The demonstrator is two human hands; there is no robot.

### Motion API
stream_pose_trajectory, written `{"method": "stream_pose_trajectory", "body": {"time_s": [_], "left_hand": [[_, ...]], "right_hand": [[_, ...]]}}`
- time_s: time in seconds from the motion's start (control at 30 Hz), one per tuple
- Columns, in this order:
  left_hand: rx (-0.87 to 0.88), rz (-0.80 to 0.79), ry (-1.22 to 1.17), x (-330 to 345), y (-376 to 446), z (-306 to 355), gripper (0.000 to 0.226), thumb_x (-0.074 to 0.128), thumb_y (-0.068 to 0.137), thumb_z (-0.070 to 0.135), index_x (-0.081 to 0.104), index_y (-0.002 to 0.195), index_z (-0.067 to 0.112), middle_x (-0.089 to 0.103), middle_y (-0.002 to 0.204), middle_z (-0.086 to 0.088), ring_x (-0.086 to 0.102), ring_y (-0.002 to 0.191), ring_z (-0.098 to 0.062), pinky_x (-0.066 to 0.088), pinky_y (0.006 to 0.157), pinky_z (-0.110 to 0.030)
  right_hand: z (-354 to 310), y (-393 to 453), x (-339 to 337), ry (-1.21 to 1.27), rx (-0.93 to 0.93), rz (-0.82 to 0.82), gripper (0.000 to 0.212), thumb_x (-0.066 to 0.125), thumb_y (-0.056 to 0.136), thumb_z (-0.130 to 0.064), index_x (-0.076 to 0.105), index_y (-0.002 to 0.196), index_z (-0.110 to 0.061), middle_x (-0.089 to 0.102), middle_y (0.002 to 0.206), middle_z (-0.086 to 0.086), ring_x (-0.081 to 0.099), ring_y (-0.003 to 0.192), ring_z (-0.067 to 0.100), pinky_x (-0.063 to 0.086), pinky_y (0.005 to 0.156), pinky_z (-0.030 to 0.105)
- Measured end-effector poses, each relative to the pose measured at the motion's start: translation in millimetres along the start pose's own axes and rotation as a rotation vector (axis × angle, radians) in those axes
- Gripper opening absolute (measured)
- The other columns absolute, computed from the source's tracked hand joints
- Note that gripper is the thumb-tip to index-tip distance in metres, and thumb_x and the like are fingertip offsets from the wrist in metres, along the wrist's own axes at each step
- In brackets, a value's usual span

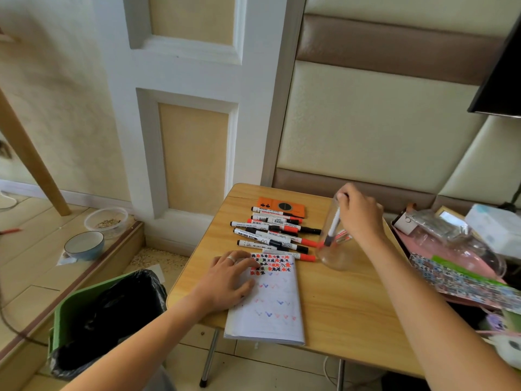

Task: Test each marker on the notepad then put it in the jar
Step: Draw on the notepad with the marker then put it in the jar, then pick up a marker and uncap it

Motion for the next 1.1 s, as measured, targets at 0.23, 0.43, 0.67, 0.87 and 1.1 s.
{"method": "stream_pose_trajectory", "body": {"time_s": [0.23, 0.43, 0.67, 0.87, 1.1], "left_hand": [[0.003, 0.002, -0.007, 0, 1, 0, 0.047, 0.039, 0.095, 0.058, 0.046, 0.140, 0.044, 0.036, 0.152, 0.012, 0.025, 0.145, -0.010, 0.016, 0.118, -0.040], [0.009, 0.017, -0.004, -2, 0, 3, 0.045, 0.041, 0.097, 0.055, 0.047, 0.140, 0.043, 0.037, 0.151, 0.012, 0.026, 0.144, -0.010, 0.017, 0.117, -0.038], [0.064, 0.055, -0.013, -9, -2, 11, 0.047, 0.040, 0.094, 0.054, 0.051, 0.138, 0.040, 0.039, 0.153, 0.017, 0.028, 0.144, -0.004, 0.022, 0.116, -0.039], [0.102, 0.011, -0.039, -8, -5, 17, 0.051, 0.032, 0.092, 0.055, 0.054, 0.137, 0.043, 0.044, 0.151, 0.021, 0.030, 0.144, 0.000, 0.018, 0.113, -0.029], [0.115, 0.076, -0.094, -15, -5, 15, 0.039, 0.048, 0.093, 0.047, 0.056, 0.130, 0.041, 0.049, 0.139, 0.024, 0.036, 0.136, 0.001, 0.026, 0.114, -0.034]], "right_hand": [[-6, 0, 22, -0.306, 0.004, -0.236, 0.058, 0.022, 0.109, -0.048, 0.065, 0.082, -0.019, 0.069, 0.074, 0.002, 0.065, 0.083, 0.027, 0.034, 0.084, 0.040], [-24, -7, -6, -0.187, -0.060, 0.044, 0.022, 0.053, 0.103, -0.035, 0.062, 0.098, -0.016, 0.067, 0.091, 0.004, 0.063, 0.089, 0.026, 0.045, 0.083, 0.040], [-84, -46, 42, 0.078, -0.348, -0.166, 0.009, 0.056, 0.102, -0.011, 0.066, 0.102, -0.011, 0.064, 0.095, 0.000, 0.062, 0.082, 0.014, 0.054, 0.073, 0.025], [-38, -77, 134, -0.183, -0.135, -0.510, 0.031, 0.061, 0.093, 0.002, 0.067, 0.103, -0.027, 0.070, 0.107, -0.005, 0.066, 0.107, 0.023, 0.048, 0.104, 0.059], [-38, -90, 141, -0.180, -0.181, -0.575, 0.028, 0.059, 0.096, 0.002, 0.066, 0.118, -0.014, 0.064, 0.120, 0.002, 0.065, 0.107, 0.020, 0.052, 0.106, 0.045]]}}
Point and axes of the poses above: each hand's wrist, its own y-axis towards the middle knuckle, its own x-axis out of the palm, z = x × y, the point moved 10 cm from there along y, towards the middle knuckle
